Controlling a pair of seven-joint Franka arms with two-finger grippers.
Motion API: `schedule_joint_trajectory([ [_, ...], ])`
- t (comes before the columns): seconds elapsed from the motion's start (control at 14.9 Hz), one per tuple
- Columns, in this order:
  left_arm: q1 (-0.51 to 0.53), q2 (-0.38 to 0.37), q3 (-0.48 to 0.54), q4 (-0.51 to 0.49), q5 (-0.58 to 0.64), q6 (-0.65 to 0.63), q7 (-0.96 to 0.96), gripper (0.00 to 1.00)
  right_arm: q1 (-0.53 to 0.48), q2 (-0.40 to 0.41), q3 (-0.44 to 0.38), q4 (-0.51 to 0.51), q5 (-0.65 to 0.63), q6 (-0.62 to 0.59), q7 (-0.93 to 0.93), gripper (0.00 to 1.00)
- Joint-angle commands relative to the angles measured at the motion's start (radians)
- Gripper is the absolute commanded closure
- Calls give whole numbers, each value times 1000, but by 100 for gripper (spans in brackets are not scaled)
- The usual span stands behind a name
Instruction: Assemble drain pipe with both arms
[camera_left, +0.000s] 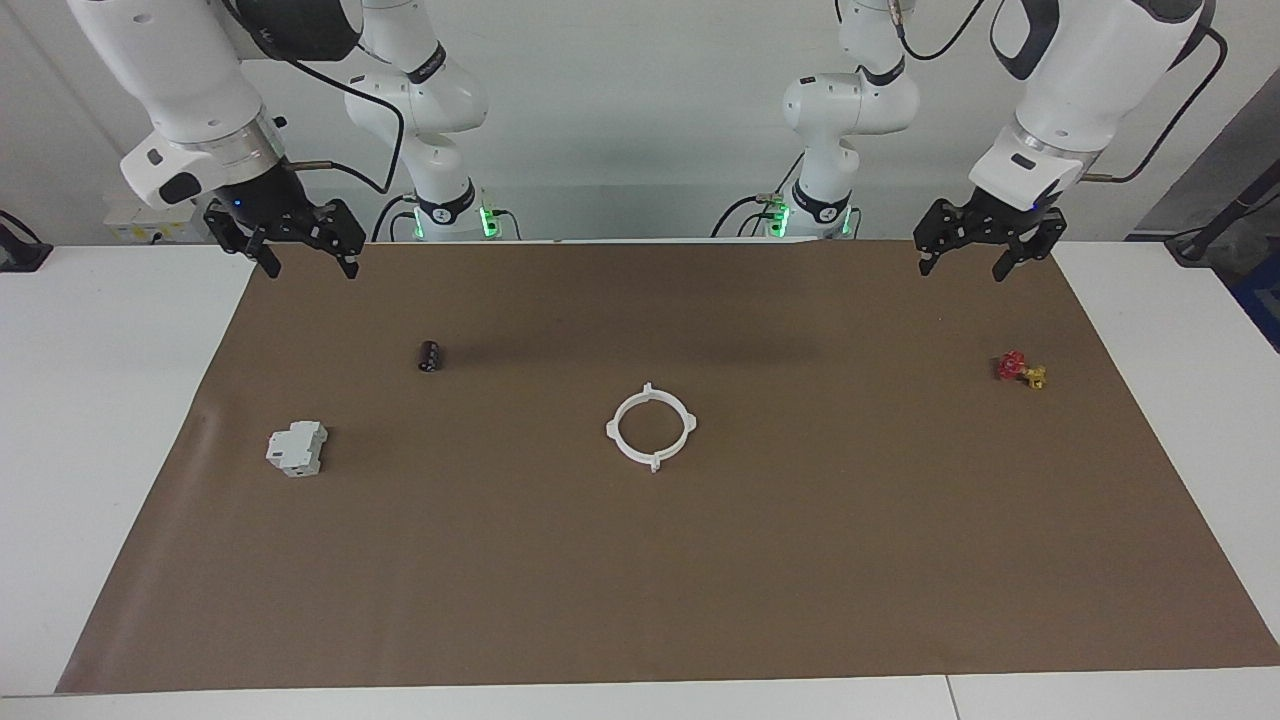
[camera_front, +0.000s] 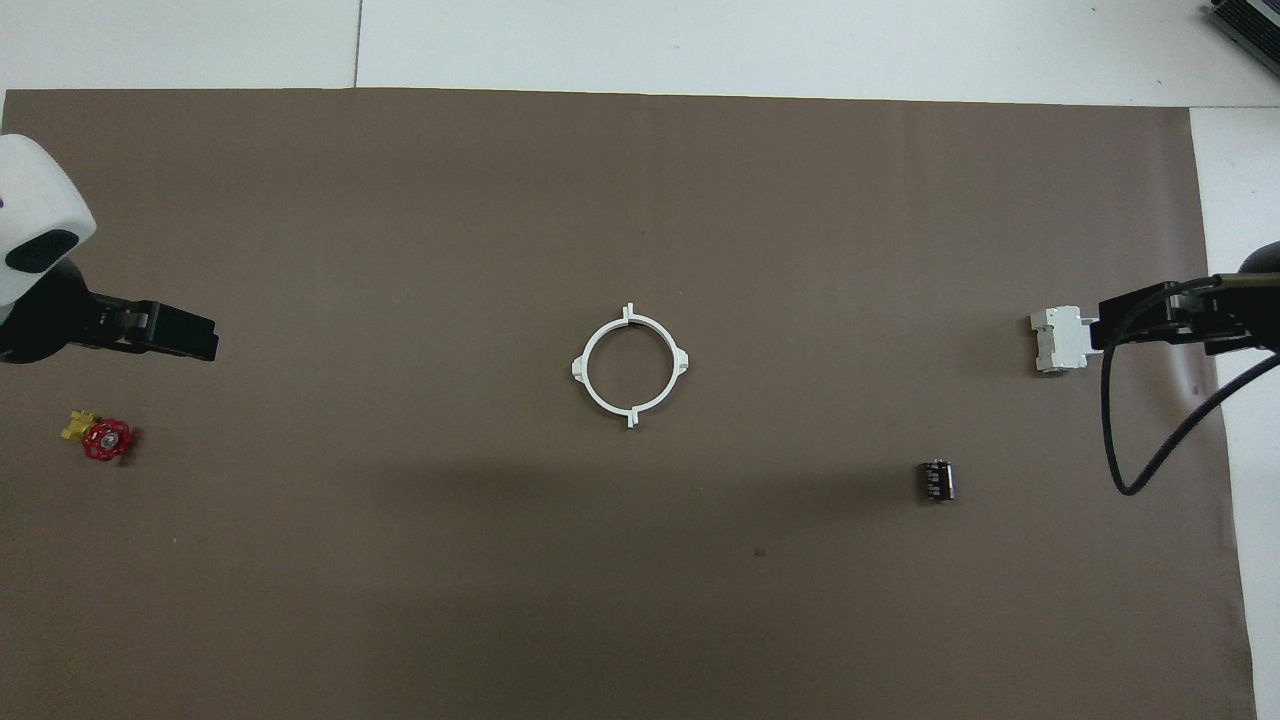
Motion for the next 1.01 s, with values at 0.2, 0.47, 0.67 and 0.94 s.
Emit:
schedule_joint_trajectory([
  [0.2, -5, -16, 10, -46, -12, 38, -13, 0, -2, 3, 4, 6, 12, -1, 16, 0],
  [0.47, -10, -22, 10, -78, -12, 83, -21, 0, -2, 3, 4, 6, 12, 1, 16, 0],
  [0.67, -7, -27, 10, -98, -12, 94, -18, 0, -1, 3, 4, 6, 12, 2, 16, 0],
  [0.94, -10, -27, 10, -98, -12, 94, -19, 0, -2, 3, 4, 6, 12, 2, 16, 0],
])
